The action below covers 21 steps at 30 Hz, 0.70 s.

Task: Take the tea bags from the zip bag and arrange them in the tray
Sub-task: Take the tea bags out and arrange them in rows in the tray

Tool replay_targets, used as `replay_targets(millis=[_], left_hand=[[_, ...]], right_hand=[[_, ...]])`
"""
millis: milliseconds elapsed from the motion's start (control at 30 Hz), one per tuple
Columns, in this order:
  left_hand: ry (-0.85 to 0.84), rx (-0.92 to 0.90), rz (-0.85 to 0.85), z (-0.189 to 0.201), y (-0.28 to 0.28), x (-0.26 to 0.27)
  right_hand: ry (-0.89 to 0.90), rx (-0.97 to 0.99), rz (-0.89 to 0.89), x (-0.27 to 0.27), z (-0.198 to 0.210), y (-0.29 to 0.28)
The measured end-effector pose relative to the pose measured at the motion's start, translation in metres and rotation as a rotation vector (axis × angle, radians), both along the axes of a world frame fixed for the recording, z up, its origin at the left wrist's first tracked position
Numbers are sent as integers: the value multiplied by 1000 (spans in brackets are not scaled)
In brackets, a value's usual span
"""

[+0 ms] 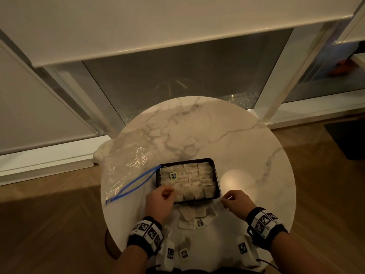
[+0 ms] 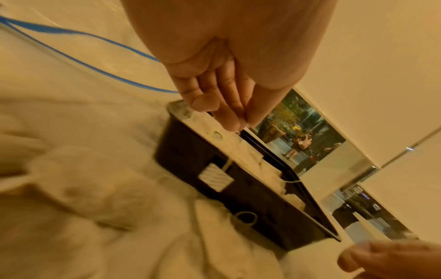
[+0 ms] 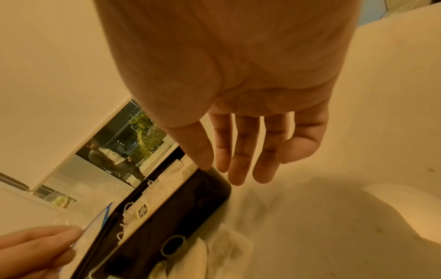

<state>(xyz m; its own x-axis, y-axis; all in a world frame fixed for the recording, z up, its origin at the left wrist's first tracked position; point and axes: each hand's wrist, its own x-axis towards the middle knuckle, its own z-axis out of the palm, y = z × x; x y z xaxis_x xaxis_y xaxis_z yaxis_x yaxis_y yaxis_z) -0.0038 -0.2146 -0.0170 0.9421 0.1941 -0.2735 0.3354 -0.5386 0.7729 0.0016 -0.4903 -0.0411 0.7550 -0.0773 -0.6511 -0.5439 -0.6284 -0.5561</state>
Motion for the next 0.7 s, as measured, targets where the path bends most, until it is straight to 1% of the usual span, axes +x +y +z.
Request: replay_targets(millis=[167, 267, 433, 567, 700], left_hand=[[114, -49, 79, -10, 51, -32], [189, -32, 134, -21, 79, -50], [253, 33, 134, -34, 108, -69], [287, 25, 139, -38, 121, -74], [308, 30, 99, -39, 127, -76]], right_hand=[[45, 18, -5, -17, -10, 9], [42, -6, 45, -26, -15, 27], [-44, -104, 99, -31, -14, 55], [-32, -253, 181, -35, -29, 58], [-25, -266, 150, -41, -30, 64]])
